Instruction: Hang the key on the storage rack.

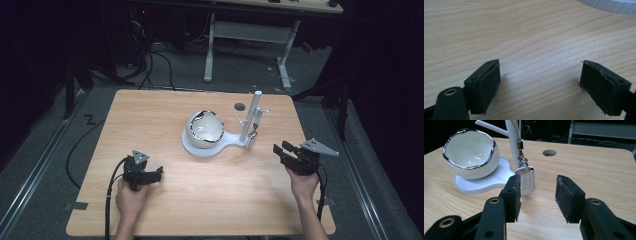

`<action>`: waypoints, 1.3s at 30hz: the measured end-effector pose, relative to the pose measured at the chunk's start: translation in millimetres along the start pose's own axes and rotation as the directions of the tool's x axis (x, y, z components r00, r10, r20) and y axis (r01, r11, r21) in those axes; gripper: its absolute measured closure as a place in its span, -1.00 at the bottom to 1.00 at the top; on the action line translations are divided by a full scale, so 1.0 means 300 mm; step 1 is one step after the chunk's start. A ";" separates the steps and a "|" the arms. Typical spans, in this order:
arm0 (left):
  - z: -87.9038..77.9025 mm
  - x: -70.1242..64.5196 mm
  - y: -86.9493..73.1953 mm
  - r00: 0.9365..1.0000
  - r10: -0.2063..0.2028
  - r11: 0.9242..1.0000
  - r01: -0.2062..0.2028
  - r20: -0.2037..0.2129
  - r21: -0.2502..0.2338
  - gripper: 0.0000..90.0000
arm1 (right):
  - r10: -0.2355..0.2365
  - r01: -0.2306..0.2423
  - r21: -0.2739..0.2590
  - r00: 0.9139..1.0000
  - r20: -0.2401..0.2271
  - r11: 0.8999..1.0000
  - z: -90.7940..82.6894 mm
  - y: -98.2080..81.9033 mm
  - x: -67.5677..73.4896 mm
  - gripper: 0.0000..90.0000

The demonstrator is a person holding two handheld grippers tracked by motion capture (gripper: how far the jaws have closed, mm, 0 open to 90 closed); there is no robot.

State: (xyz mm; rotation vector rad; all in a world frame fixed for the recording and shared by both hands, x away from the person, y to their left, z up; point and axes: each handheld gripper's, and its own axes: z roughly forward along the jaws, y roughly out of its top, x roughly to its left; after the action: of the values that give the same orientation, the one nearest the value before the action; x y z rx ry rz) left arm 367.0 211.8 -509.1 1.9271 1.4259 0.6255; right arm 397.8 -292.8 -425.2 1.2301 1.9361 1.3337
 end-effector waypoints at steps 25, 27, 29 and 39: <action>0.000 0.000 0.000 1.000 -0.001 1.000 0.001 -0.001 0.000 -0.62 | 0.014 -0.014 0.005 0.999 0.039 1.000 -0.017 -0.076 -0.019 0.29; 0.000 0.000 0.000 1.000 -0.001 1.000 0.001 -0.001 0.000 -0.62 | 0.013 -0.014 0.009 0.999 0.042 1.000 -0.015 -0.080 -0.021 0.29; 0.000 0.000 0.000 1.000 -0.001 1.000 0.001 -0.001 0.000 -0.62 | 0.014 -0.015 0.024 0.999 0.049 1.000 -0.009 -0.091 -0.025 0.29; 0.000 0.000 0.000 1.000 -0.001 1.000 0.001 -0.001 0.000 -0.62 | 0.028 -0.032 0.058 0.998 0.063 0.998 0.013 -0.119 -0.040 0.29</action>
State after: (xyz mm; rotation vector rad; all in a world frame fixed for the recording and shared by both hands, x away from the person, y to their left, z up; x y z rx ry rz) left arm 367.0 211.7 -509.1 1.9267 1.4271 0.6260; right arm 392.2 -305.8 -460.4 1.3182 1.9335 1.2462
